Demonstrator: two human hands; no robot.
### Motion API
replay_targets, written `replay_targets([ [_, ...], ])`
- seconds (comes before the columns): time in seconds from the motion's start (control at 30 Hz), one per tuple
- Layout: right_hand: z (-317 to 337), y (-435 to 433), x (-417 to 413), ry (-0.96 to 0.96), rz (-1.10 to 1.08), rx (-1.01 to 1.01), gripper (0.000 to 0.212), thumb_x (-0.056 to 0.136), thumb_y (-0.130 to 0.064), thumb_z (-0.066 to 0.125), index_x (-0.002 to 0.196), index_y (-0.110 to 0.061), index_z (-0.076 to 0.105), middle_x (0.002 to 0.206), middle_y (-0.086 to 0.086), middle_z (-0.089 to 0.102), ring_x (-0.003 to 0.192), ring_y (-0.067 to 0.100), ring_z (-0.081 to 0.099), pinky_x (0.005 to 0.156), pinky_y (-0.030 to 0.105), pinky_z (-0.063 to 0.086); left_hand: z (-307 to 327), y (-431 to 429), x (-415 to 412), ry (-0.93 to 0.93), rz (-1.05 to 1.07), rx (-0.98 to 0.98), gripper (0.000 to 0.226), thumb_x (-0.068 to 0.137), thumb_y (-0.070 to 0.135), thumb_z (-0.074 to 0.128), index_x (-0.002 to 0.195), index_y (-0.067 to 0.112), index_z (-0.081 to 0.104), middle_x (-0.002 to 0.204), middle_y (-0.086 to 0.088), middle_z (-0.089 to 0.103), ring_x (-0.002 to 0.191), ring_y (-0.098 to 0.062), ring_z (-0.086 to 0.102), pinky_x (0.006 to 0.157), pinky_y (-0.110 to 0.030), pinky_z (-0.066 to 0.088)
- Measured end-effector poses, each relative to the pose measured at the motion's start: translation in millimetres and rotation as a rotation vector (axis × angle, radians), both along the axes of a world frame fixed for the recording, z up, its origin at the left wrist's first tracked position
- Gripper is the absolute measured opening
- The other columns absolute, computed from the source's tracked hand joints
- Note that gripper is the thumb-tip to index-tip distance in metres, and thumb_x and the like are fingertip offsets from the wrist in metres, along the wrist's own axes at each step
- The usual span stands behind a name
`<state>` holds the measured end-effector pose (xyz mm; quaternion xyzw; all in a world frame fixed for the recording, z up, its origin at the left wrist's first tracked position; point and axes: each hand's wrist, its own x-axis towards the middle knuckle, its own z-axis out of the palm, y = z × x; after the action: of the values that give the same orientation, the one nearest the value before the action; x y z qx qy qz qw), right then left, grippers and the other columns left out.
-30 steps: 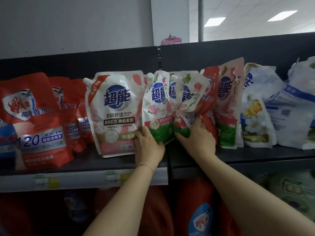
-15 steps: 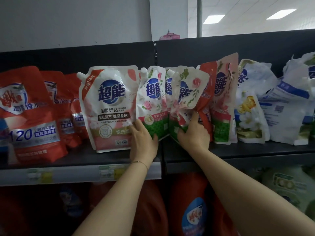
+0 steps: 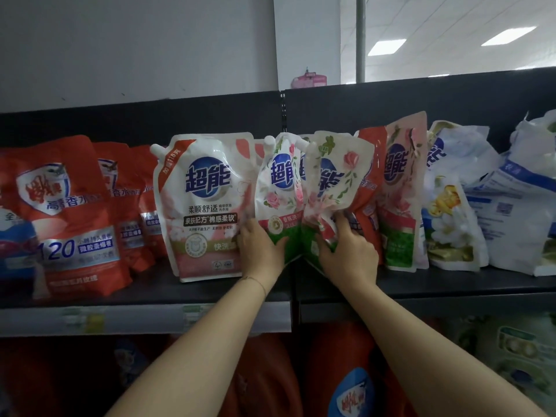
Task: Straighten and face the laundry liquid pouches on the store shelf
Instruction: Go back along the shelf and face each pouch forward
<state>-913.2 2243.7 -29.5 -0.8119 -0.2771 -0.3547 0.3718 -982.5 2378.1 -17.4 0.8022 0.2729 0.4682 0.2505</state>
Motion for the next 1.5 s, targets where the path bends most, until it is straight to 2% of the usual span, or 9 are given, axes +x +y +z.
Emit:
replay_targets([
  [0.23,-5,-6,-4,-0.063,0.07,0.124,0.056,0.086,-0.03,0.066,0.136,-0.012,0.05,0.089,0.012,0.071,0.076,0.034,0.066,0.06,0.032,0.043,8,-1,23,-0.152,-0.206,-0.331,0.065,0.083,0.013,0.07,0.133,0.016,0.028,0.129,-0.006,0.053,0.117,-0.026,0.054,0.089,-0.027,0.041],
  [0.43,-5,-17,3,-0.061,0.189,0.217,0.05,0.089,-0.032,0.065,0.133,-0.014,0.053,0.078,0.005,0.071,0.065,0.026,0.065,0.059,0.03,0.047,12,23,36,-0.061,-0.306,-0.209,0.042,0.093,0.001,0.05,0.133,0.013,0.04,0.133,-0.007,0.05,0.126,-0.024,0.046,0.096,-0.023,0.035],
  [0.57,-7,-27,6,-0.116,0.311,0.241,0.047,0.087,-0.03,0.067,0.128,-0.011,0.056,0.084,0.005,0.072,0.062,0.022,0.067,0.061,0.038,0.055,14,35,42,-0.005,-0.522,-0.325,0.058,0.091,0.012,0.06,0.142,0.02,0.034,0.133,-0.001,0.051,0.128,-0.023,0.045,0.108,-0.039,0.037],
  [0.73,-10,-26,12,-0.215,0.406,0.203,0.047,0.088,-0.034,0.063,0.127,-0.009,0.055,0.093,0.0,0.072,0.074,0.016,0.068,0.064,0.026,0.052,24,26,65,0.085,-0.647,-0.666,0.067,0.091,0.035,0.059,0.146,0.028,0.021,0.135,-0.009,0.05,0.121,-0.034,0.05,0.094,-0.05,0.048],
  [0.83,-9,-22,17,-0.12,0.483,0.133,0.053,0.091,-0.051,0.051,0.132,-0.018,0.049,0.104,-0.003,0.069,0.09,0.015,0.066,0.073,0.033,0.054,24,32,68,0.156,-0.591,-0.777,0.059,0.091,0.039,0.057,0.141,0.018,0.034,0.135,-0.014,0.051,0.115,-0.034,0.053,0.077,-0.04,0.052],
  [0.9,-10,-21,20,-0.055,0.523,0.11,0.056,0.09,-0.057,0.047,0.134,-0.022,0.047,0.111,-0.004,0.067,0.099,0.015,0.064,0.079,0.037,0.053,21,35,64,0.185,-0.493,-0.786,0.064,0.093,0.045,0.051,0.144,0.012,0.033,0.139,-0.014,0.048,0.118,-0.034,0.051,0.086,-0.04,0.052],
  [1.17,6,-24,26,0.444,0.74,0.281,0.047,0.084,-0.023,0.073,0.128,-0.027,0.057,0.115,-0.014,0.065,0.107,0.004,0.06,0.082,0.014,0.047,46,-6,33,-0.027,-0.366,-0.788,0.046,0.102,0.039,0.032,0.135,0.008,0.044,0.122,-0.01,0.057,0.11,-0.028,0.054,0.083,-0.037,0.048],
  [1.27,18,-22,27,0.49,0.743,0.203,0.05,0.083,-0.02,0.073,0.129,-0.024,0.056,0.115,-0.012,0.065,0.105,0.006,0.061,0.086,0.02,0.048,46,-19,30,-0.049,-0.454,-0.823,0.048,0.099,0.049,0.035,0.128,0.013,0.049,0.111,-0.006,0.059,0.102,-0.024,0.055,0.098,-0.042,0.045],
  [1.5,35,-13,27,0.476,0.613,0.099,0.061,0.078,-0.026,0.077,0.133,-0.025,0.051,0.127,-0.005,0.059,0.115,0.016,0.056,0.09,0.029,0.047,34,-27,19,-0.104,-0.349,-0.657,0.034,0.1,0.026,0.043,0.129,0.009,0.045,0.098,0.001,0.051,0.095,-0.019,0.049,0.083,-0.03,0.04],
])
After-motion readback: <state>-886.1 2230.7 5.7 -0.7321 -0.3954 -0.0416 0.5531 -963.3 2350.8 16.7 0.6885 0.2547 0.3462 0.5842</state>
